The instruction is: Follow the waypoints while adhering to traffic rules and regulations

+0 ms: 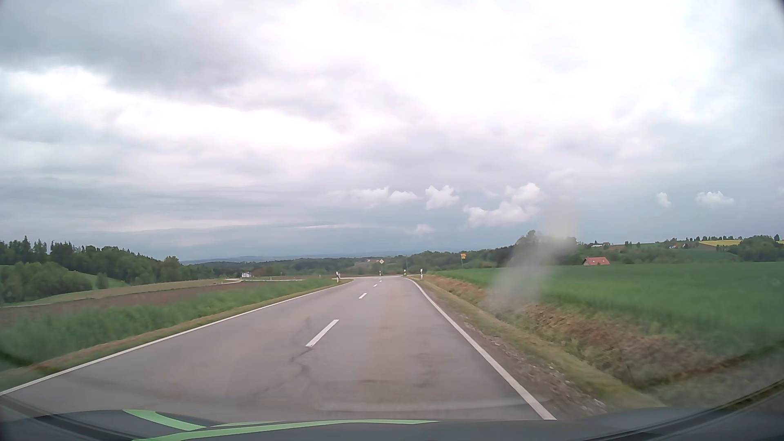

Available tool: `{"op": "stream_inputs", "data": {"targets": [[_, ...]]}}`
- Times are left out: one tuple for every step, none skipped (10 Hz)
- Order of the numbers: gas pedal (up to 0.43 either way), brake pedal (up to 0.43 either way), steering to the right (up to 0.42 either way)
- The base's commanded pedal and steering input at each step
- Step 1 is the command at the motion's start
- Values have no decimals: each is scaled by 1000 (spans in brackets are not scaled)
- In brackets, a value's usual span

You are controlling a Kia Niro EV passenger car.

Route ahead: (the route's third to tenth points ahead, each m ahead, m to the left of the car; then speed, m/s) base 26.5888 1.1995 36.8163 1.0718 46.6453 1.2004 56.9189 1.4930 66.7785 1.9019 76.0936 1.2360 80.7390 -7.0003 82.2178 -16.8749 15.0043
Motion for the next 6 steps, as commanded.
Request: {"op": "stream_inputs", "data": {"targets": [[0, 134, 3], [0, 134, 3], [0, 134, 2], [0, 146, 1], [0, 152, 1], [0, 152, 1]]}}
